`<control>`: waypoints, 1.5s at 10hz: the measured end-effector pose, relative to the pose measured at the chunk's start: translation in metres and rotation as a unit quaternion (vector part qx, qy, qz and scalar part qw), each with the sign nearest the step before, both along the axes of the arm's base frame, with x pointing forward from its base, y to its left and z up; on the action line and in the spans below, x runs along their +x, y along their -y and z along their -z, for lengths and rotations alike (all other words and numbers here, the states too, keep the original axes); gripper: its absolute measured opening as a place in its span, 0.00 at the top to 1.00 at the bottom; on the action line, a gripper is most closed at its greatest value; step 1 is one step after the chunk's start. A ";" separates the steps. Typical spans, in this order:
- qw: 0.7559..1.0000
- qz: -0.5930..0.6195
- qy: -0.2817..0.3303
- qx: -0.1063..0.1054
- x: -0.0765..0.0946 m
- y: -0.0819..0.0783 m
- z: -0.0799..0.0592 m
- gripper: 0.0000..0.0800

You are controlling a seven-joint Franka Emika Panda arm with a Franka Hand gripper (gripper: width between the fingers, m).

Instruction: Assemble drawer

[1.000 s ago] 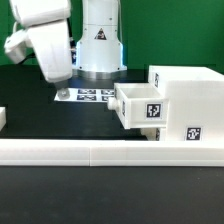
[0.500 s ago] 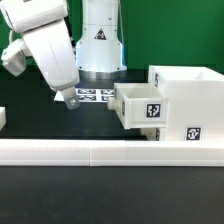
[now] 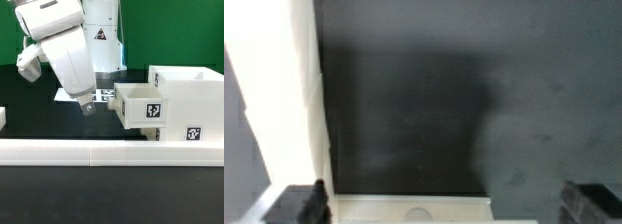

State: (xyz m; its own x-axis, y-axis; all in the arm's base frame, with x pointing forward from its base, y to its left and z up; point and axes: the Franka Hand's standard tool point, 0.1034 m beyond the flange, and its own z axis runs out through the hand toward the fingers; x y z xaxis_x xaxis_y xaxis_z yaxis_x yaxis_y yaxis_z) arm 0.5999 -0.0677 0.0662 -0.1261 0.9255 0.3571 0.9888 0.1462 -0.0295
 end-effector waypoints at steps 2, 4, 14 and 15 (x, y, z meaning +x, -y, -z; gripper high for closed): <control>1.000 0.003 0.008 -0.001 0.003 0.000 0.002 0.19; 1.000 0.008 0.017 -0.001 0.011 -0.012 -0.001 0.19; 0.999 0.033 0.023 -0.003 0.010 -0.053 0.006 0.19; 0.999 0.034 0.020 -0.004 0.010 -0.057 0.007 0.19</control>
Offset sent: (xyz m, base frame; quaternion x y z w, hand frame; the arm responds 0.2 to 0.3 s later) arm 0.0184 0.0292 0.0077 -0.0809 0.0115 0.0173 0.9965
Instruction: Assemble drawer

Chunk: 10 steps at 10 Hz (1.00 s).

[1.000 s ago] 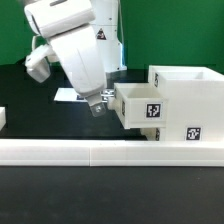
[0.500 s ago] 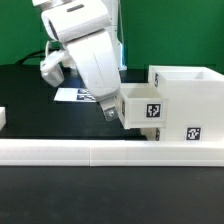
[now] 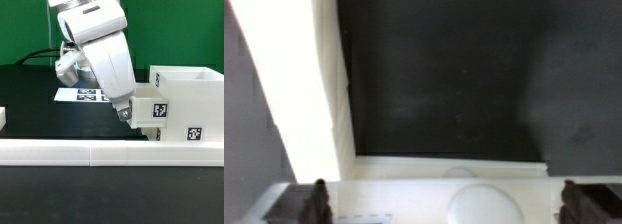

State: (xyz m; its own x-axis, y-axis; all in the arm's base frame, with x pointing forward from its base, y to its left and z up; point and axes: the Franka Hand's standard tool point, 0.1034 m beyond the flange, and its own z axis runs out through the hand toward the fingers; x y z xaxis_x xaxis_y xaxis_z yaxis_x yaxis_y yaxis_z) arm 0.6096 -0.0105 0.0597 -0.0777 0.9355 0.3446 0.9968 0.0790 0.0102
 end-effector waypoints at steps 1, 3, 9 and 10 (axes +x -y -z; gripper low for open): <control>1.000 0.000 -0.001 -0.005 0.000 -0.001 0.000 0.19; 1.000 0.001 -0.004 -0.017 0.000 -0.001 0.001 0.19; 1.000 -0.002 -0.004 -0.022 0.000 0.001 0.002 0.19; 1.000 -0.002 -0.003 -0.022 0.000 0.000 0.003 0.19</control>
Offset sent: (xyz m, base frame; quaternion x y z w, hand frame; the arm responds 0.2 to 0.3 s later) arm 0.0025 0.0146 0.0015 -0.0037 -0.0038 0.0075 1.0000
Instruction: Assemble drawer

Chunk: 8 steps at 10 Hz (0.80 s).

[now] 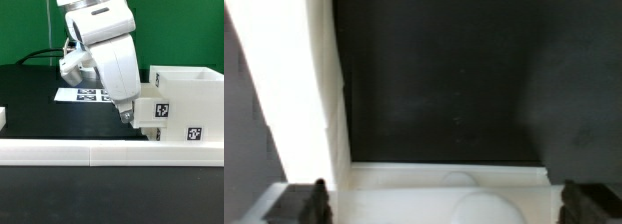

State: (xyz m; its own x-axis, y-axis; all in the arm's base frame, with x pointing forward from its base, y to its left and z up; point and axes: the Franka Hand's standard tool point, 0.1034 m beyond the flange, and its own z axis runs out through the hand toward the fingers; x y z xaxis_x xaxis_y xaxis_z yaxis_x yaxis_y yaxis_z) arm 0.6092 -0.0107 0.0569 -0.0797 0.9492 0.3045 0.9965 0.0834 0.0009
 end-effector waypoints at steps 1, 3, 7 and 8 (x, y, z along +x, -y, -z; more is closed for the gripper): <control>1.000 0.003 0.004 -0.001 -0.001 0.000 0.003 0.19; 1.000 0.010 0.008 -0.006 -0.001 -0.002 0.003 0.19; 1.000 0.017 0.003 -0.023 -0.002 -0.024 0.002 0.19; 0.999 0.015 0.007 -0.030 -0.001 -0.024 0.003 0.19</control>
Offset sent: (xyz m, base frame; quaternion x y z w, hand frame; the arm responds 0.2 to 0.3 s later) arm -0.0029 0.0334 0.0091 -0.0086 -0.0036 0.0211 0.9997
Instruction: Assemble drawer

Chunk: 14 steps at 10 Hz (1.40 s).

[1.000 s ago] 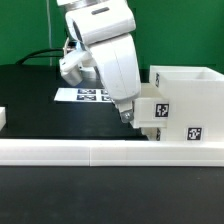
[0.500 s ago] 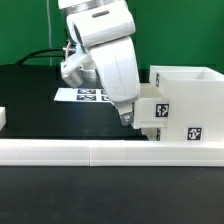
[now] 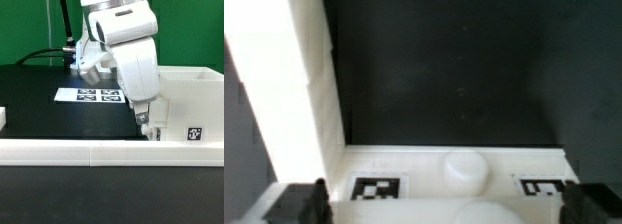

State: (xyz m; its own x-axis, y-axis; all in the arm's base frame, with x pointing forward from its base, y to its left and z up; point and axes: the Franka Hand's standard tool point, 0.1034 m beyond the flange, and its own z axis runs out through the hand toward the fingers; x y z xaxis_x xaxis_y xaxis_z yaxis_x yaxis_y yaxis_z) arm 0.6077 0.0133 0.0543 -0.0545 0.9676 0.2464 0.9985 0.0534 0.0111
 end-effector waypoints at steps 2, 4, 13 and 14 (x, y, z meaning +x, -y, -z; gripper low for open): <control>1.000 0.001 -0.003 -0.008 0.000 0.000 0.000 0.19; 1.000 -0.003 -0.002 -0.008 0.000 0.006 0.001 0.19; 1.000 0.011 0.002 -0.014 0.003 -0.021 -0.002 0.19; 1.000 0.016 0.000 -0.015 0.003 -0.023 -0.001 0.19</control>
Offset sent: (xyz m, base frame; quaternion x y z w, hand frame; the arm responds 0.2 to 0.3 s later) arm 0.0071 -0.0142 -0.0011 -0.0088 0.0017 -0.0260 0.9996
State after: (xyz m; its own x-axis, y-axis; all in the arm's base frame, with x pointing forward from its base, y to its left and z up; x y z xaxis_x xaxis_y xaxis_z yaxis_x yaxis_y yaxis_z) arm 0.6110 0.0363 0.0549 -0.0225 0.9759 0.2171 0.9997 0.0209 0.0097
